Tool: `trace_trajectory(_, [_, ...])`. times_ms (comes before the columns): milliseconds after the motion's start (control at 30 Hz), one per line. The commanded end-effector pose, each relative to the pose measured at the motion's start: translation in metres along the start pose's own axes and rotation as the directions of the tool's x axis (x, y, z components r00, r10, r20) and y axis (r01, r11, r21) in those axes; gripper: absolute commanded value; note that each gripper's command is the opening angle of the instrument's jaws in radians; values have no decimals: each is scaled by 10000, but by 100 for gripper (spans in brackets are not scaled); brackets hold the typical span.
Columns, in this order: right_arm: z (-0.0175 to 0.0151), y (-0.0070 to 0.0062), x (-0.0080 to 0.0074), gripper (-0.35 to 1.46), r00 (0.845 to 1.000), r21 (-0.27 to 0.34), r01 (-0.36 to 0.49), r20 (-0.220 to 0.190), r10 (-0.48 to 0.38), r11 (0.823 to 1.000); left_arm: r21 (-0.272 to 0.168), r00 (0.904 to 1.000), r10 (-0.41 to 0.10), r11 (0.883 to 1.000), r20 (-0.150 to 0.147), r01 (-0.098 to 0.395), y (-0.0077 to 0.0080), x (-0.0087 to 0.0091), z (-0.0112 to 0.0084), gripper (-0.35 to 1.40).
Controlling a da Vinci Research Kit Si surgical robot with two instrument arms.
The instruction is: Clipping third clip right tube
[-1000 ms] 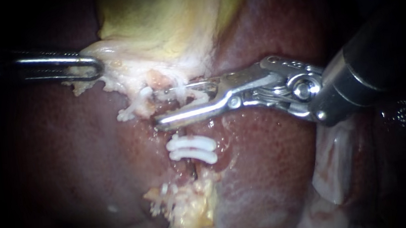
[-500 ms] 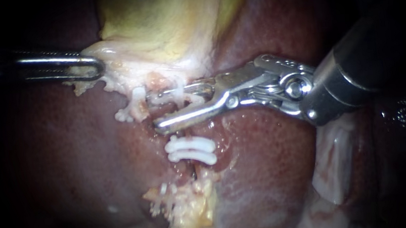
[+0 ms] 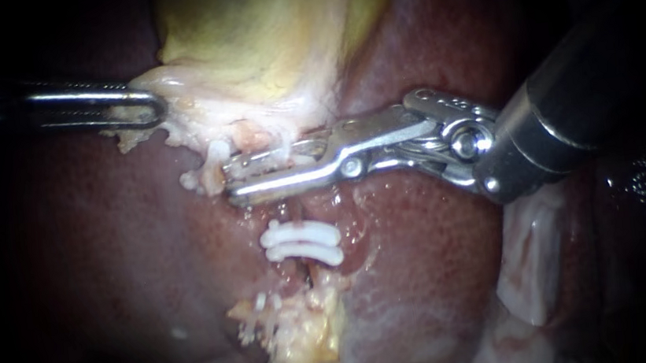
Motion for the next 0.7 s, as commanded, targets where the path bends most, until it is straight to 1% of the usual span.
trace_trajectory(33, [0,-1,1,-24,10000,26,-66,18,66,10000,1,10000,0,10000,0,0,0,0,0,-35])
trace_trajectory(67, [0,-1,1,-35,9999,27,-125,19,125,9999,1,10000,0,10000,0,0,0,0,0,-35])
trace_trajectory(133, [-1,-1,0,-35,9997,24,-240,18,240,9997,1,10000,0,10000,0,0,0,0,0,-35])
trace_trajectory(633, [0,3,-7,-35,9998,8,-190,38,190,9998,2,10000,-1,10000,0,1,0,0,0,-35])
trace_trajectory(667, [1,3,-8,-33,9988,3,-481,35,481,9988,2,10000,-1,10000,-1,1,0,0,0,-35])
trace_trajectory(700, [1,3,-9,-10,9979,-4,-651,34,651,9979,2,10000,-1,10000,-1,1,0,0,0,-35])
